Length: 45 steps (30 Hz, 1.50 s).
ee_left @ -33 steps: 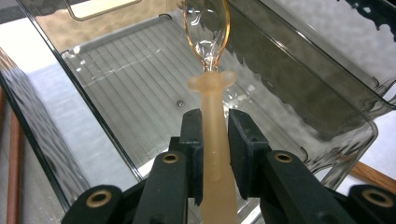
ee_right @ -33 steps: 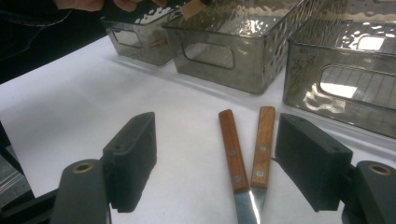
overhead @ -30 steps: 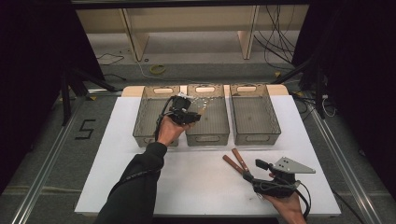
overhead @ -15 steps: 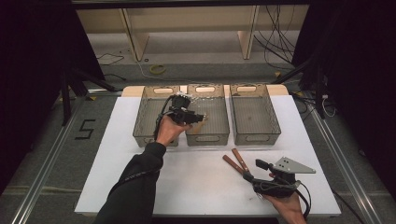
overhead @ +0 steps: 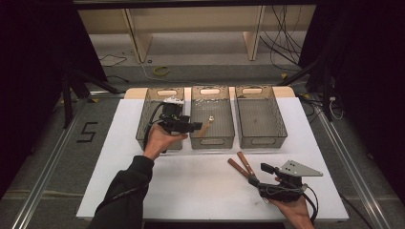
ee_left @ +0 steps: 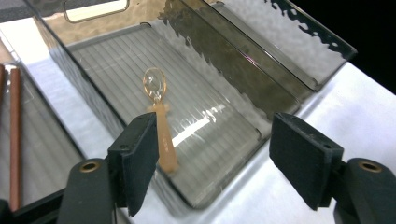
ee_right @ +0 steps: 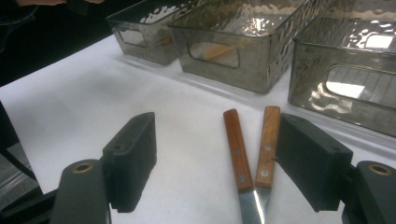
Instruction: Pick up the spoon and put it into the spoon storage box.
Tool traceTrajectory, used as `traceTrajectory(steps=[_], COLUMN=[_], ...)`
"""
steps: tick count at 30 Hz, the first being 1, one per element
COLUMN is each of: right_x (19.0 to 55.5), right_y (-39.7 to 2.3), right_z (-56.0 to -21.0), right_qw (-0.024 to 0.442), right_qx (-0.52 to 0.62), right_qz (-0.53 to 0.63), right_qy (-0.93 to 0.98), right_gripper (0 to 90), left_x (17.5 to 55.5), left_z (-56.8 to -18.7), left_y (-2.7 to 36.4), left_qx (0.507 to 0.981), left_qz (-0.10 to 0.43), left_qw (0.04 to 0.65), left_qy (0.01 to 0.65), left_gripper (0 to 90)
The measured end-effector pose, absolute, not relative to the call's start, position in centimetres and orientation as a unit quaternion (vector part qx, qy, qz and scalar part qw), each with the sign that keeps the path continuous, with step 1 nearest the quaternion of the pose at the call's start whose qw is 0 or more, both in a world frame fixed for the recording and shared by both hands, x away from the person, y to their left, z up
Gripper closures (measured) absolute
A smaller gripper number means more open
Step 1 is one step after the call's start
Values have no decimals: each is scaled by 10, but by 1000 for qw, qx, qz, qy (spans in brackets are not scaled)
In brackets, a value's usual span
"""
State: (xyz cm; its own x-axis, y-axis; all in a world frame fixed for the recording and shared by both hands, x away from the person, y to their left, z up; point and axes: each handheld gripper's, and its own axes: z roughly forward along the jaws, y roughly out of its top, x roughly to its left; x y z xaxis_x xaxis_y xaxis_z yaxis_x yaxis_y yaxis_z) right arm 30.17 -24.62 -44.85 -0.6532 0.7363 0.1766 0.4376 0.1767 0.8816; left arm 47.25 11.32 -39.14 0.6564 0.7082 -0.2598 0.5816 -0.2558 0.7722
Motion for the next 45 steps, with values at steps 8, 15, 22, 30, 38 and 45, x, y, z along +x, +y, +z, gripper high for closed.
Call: traceTrajectory(steps=[8, 15, 22, 30, 38, 45], right_x=[305, 310, 321, 337, 353, 361], right_y=[-241, -236, -232, -223, -210, -203], right_z=[-446, -441, -436, -431, -435, -437], right_qw=[130, 130, 129, 114, 103, 91], right_qx=[377, 364, 364, 363, 354, 348], right_qz=[498, 480, 444, 404, 348, 322], right_qy=[770, 788, 809, 832, 862, 876], right_gripper=[292, 289, 290, 335, 366, 371], left_x=[445, 426, 411, 396, 381, 369], left_z=[-398, -409, -415, -421, -429, -436], left_y=[132, 137, 140, 140, 147, 154], left_qx=[778, 778, 776, 777, 777, 771], left_qz=[66, 65, 69, 72, 79, 78], left_qw=[479, 489, 501, 513, 517, 526], left_qy=[400, 389, 377, 356, 351, 352], left_gripper=[271, 249, 239, 237, 234, 231])
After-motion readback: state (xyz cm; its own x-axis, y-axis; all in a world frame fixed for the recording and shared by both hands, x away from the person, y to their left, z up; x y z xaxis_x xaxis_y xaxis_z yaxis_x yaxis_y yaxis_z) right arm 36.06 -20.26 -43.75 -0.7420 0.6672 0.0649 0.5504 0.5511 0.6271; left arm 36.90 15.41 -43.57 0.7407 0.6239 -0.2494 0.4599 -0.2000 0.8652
